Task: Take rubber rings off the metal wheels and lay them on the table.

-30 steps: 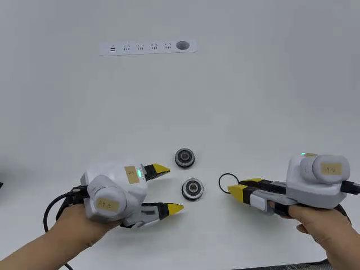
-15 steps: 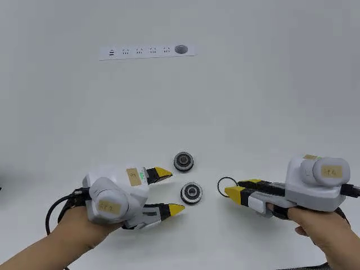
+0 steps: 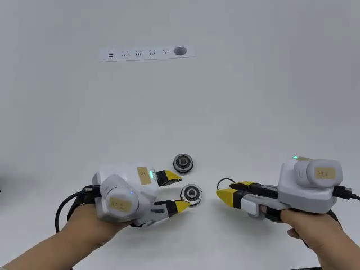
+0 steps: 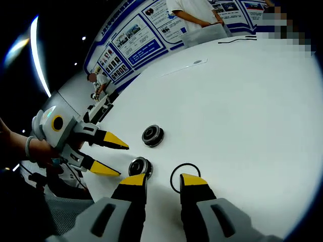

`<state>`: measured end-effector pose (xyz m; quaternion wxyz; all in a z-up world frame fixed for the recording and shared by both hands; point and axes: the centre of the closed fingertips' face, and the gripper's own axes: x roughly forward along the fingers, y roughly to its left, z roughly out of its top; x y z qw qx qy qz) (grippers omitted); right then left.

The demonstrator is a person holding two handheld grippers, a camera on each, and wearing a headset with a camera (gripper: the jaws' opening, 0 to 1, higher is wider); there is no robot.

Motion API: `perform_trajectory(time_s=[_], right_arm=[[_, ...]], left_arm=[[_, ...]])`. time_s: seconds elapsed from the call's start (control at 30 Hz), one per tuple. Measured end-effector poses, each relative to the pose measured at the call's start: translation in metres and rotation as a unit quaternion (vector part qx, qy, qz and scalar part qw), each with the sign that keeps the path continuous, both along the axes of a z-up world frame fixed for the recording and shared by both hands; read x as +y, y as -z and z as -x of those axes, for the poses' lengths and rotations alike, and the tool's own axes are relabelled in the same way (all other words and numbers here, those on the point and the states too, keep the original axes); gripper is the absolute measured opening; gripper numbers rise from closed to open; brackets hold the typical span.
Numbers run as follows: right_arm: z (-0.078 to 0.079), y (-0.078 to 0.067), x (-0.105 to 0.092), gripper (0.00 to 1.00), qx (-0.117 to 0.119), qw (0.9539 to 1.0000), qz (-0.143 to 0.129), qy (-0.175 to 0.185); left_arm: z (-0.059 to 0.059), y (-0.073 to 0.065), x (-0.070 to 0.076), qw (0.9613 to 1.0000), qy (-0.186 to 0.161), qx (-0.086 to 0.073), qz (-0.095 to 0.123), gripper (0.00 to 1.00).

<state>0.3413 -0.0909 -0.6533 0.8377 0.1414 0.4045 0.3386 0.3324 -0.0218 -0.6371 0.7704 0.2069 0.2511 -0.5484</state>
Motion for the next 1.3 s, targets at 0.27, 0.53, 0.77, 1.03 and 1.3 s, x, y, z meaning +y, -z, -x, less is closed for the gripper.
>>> perform_trajectory(time_s=[0.27,0.53,0.77,1.03,1.3], right_arm=[[0.003,0.001,0.008,0.27,0.004,0.9999,-0.008,-0.005],[0.003,0.0,0.013,0.27,0.007,0.9998,-0.019,-0.003],[0.005,0.001,0.018,0.27,0.012,0.9995,-0.029,-0.001],[0.007,0.001,0.024,0.27,0.018,0.9991,-0.039,-0.004],[0.007,0.001,0.029,0.27,0.029,0.9979,-0.058,-0.001]], left_arm=[[-0.003,0.002,-0.007,1.0,0.006,0.005,-0.004,0.25],[-0.002,0.008,-0.011,0.9996,0.018,0.009,-0.019,0.22],[-0.001,0.013,-0.013,0.999,0.027,0.015,-0.033,0.2],[-0.001,0.016,-0.015,0.9984,0.033,0.021,-0.041,0.17],[-0.001,0.017,-0.016,0.9978,0.043,0.02,-0.046,0.15]])
